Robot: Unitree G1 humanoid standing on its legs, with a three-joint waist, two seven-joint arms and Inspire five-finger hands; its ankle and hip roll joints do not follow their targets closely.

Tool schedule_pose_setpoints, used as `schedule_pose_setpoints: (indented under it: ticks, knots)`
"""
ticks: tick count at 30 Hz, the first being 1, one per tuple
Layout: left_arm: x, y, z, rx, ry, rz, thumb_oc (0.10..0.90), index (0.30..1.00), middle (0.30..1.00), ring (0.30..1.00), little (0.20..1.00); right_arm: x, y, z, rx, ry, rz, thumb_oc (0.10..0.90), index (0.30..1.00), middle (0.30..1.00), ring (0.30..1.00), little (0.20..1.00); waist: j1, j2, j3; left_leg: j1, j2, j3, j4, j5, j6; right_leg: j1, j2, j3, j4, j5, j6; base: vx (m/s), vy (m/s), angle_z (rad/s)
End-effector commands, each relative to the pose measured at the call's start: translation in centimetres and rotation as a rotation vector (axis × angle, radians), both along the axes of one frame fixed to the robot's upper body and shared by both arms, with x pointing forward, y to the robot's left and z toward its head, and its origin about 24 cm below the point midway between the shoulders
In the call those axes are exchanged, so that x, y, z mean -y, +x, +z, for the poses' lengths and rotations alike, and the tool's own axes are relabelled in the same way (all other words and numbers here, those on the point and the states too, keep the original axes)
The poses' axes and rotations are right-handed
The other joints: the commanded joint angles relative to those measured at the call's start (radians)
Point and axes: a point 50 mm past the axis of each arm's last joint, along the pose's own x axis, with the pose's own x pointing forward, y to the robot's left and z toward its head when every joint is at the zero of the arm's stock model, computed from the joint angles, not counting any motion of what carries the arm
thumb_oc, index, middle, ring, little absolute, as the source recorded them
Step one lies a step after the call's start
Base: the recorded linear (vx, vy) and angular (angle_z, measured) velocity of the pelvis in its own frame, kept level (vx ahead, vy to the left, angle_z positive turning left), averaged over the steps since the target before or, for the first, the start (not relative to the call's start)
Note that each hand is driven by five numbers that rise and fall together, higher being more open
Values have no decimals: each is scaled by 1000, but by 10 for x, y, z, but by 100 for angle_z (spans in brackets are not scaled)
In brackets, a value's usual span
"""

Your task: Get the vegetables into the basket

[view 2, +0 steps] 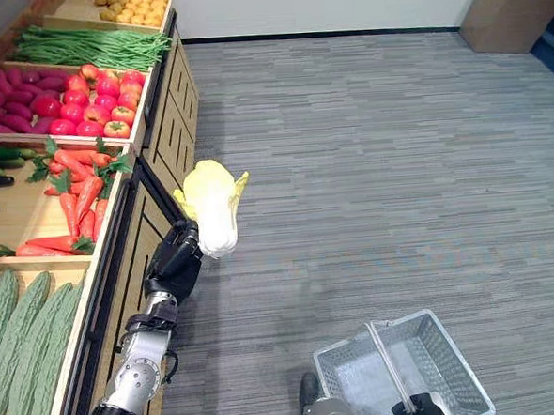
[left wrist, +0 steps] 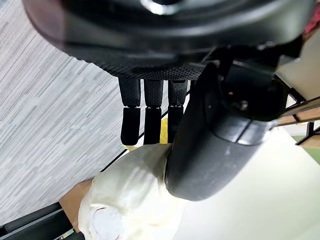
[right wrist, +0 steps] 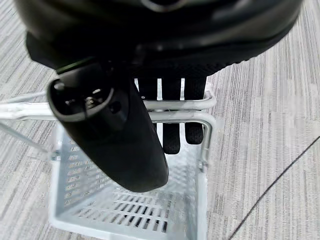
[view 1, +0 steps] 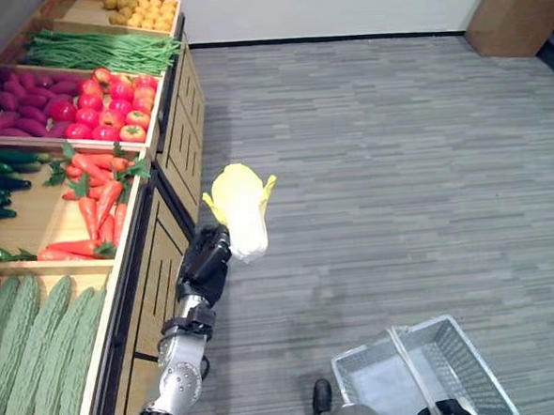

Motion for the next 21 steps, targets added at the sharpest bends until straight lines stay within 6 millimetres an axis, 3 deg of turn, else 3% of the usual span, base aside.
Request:
schedule_pose_setpoints:
  ticks: [1, 3, 9, 14, 18, 21]
  knots:
    - [18, 19, 59, 312, -32, -77, 400, 300, 300, 300, 300, 35, 28, 21, 113, -119, 21, 400, 300, 300, 300, 300, 32, -8, 18, -129, -35, -233, -62, 133, -95, 39, -73, 33, 30, -61, 110, -87, -86, -37]
    - [23, 19, 53, 287, -47, -88, 400, 300, 300, 300, 300, 38, 33, 25, 138, -126, 27, 400, 300, 300, 300, 300, 41, -10, 12, -140, -66, -332, -140, 88, -77, 38, -88, 54, 27, -51, 121, -5, 14, -43]
    - [22, 17, 55, 298, -36, -103, 400, 300, 300, 300, 300, 41, 34, 28, 172, -117, 14, 400, 300, 300, 300, 300, 23, -4, -18, -83, -92, -297, -209, 66, -46, 28, -108, 65, 51, -49, 137, 56, 120, -14]
    - [12, 14, 54, 296, 4, -95, 400, 300, 300, 300, 300, 44, 52, 38, 279, -116, 5, 400, 300, 300, 300, 300, 21, -20, -37, -31, -136, -243, -271, 51, -21, 5, -144, 108, 52, -6, 176, 28, 168, -32]
    - [14, 14, 56, 306, 5, -114, 400, 300, 300, 300, 300, 62, 64, 52, 326, -181, -17, 400, 300, 300, 300, 300, 22, -18, -50, -23, -149, -239, -274, 40, -16, 4, -157, 110, 37, 14, 188, 9, 76, -4]
    - [18, 14, 61, 328, 46, -178, 400, 300, 300, 300, 300, 89, 85, 80, 372, -309, 65, 400, 300, 300, 300, 300, 21, -14, -60, -22, -153, -237, -274, 37, -19, 11, -164, 103, 10, 33, 194, -8, 32, 1]
